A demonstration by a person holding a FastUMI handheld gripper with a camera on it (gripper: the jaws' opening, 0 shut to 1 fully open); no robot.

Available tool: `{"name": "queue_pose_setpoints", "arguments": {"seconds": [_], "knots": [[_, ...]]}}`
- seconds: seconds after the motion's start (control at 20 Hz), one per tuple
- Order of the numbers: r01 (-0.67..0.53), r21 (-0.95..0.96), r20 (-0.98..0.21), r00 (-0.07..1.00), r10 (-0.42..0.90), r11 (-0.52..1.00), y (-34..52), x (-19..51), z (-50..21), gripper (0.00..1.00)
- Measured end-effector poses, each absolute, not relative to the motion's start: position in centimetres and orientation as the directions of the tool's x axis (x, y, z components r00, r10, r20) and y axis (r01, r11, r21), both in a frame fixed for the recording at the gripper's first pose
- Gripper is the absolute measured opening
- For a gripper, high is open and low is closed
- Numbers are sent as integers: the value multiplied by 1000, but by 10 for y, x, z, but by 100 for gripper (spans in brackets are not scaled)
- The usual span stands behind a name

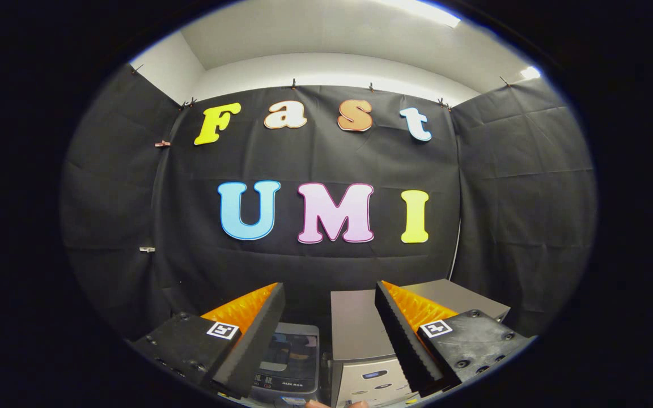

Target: Put the clothes into the washing machine and then close the washing machine lid.

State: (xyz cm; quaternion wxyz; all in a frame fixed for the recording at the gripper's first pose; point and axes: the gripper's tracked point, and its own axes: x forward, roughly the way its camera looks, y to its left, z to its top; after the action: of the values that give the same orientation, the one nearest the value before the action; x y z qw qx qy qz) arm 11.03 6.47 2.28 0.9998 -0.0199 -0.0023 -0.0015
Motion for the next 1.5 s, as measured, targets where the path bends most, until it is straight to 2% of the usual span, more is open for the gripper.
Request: {"name": "queue_pose_setpoints", "arguments": {"seconds": [1.5], "knots": [[4, -39, 2, 1000, -4, 999, 68, 109, 23, 100]]}}
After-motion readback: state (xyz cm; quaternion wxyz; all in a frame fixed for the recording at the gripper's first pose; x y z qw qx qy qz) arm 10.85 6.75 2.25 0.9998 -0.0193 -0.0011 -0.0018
